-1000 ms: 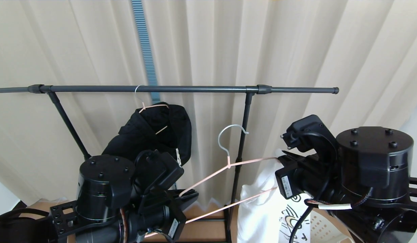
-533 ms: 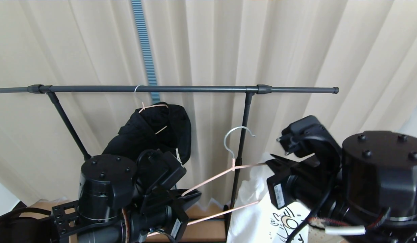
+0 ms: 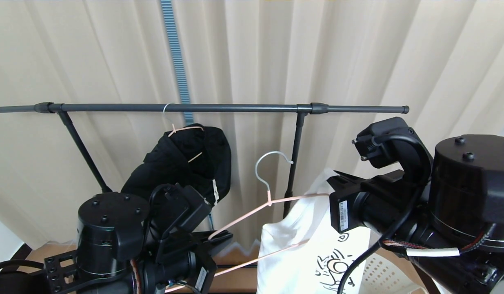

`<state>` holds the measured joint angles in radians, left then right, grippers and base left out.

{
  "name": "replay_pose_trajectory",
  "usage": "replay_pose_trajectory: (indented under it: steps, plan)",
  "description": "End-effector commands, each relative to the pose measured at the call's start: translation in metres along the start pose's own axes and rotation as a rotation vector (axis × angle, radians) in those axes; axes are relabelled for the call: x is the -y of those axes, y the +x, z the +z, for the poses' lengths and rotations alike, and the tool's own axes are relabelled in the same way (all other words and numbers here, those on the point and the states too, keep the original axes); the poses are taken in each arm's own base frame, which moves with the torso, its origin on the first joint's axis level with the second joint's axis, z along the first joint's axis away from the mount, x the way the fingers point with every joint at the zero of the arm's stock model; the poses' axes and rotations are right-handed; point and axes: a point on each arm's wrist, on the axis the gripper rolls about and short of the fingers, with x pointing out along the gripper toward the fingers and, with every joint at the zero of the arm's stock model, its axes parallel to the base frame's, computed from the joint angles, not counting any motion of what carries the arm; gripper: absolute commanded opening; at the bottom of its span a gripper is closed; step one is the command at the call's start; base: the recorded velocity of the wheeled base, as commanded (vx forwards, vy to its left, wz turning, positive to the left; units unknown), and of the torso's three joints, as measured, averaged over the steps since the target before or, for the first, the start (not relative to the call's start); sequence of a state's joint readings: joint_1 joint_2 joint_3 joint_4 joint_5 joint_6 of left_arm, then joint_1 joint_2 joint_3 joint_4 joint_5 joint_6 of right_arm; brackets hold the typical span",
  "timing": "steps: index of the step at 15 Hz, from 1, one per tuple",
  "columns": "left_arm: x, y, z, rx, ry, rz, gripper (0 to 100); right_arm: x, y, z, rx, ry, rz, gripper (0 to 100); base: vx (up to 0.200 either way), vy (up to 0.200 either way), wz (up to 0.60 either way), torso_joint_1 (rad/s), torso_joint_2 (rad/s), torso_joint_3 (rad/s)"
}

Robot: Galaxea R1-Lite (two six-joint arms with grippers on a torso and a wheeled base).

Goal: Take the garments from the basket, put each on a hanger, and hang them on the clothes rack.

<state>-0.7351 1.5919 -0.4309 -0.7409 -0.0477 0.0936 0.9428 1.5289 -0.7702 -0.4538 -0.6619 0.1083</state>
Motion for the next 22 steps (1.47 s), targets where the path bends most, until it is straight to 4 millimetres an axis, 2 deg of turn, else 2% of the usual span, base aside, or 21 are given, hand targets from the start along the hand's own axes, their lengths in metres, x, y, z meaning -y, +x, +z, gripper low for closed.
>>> replay_pose_trajectory:
  steps: [1, 6, 14, 17, 20, 22]
  plan:
    - [-0.001, -0.001, 0.003, 0.024, -0.003, 0.018, 0, -0.005, -0.001, 0.001, 0.004, 0.019, 0.016, 0, 0.0, 0.0, 0.0, 0.0, 0.0, 0.0]
    - [-0.002, 0.012, 0.006, 0.069, -0.002, 0.039, 0, -0.034, 0.001, -0.009, -0.028, 0.038, 0.087, 0, 0.0, 0.0, 0.0, 0.0, 0.0, 0.0]
    - [-0.001, 0.024, 0.005, 0.062, -0.001, 0.042, 0, -0.042, -0.007, -0.002, -0.011, 0.105, 0.138, 0, 0.0, 0.0, 0.0, 0.0, 0.0, 0.0]
    - [-0.006, 0.005, -0.002, 0.06, -0.011, 0.068, 0, -0.028, -0.006, 0.011, 0.023, 0.144, 0.103, 0, 0.0, 0.0, 0.0, 0.0, 0.0, 0.0]
    - [-0.014, -0.008, -0.002, 0.078, -0.032, 0.112, 0, -0.027, -0.007, 0.011, 0.023, 0.144, 0.102, 0, 0.0, 0.0, 0.0, 0.0, 0.0, 0.0]
    - [-0.02, -0.01, -0.001, 0.082, -0.056, 0.165, 0, -0.027, -0.007, 0.009, 0.015, 0.135, 0.1, 0, 0.0, 0.0, 0.0, 0.0, 0.0, 0.0]
